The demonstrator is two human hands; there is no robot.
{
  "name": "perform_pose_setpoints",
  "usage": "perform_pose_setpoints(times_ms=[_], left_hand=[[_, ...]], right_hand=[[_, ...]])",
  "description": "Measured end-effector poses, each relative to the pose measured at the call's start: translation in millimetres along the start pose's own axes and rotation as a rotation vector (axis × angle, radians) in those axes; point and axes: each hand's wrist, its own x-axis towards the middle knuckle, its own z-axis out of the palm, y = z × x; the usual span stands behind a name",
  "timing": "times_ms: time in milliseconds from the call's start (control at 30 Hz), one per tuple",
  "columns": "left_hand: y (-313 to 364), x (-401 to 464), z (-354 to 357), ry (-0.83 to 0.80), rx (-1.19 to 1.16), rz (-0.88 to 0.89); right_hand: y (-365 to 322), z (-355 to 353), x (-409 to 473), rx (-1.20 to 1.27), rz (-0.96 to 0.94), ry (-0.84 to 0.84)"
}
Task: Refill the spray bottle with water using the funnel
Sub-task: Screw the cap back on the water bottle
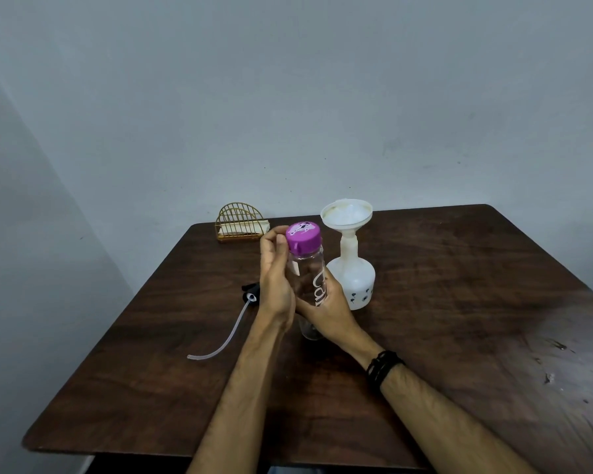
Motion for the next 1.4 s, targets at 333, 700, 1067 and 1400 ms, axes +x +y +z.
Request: perform_pose_setpoints(times_ms=[333,700,1067,1400], left_hand=[[7,-6,6,-0.081,0.139,-0.005],[4,-3,5,-0.049,0.057,0.03],[4,1,-1,-0.12,0.038,0.038],[2,-6,-8,-0.172,0.035,-0.032]], right_hand=[[3,-1,1,-0.012,0.043,-0.024],[-2,0,-3,0.011,0.034,-0.008],[-1,-1,-2,0.006,0.037,-0.002],[-9,-11,-12,-0.022,0.056,-0.038]])
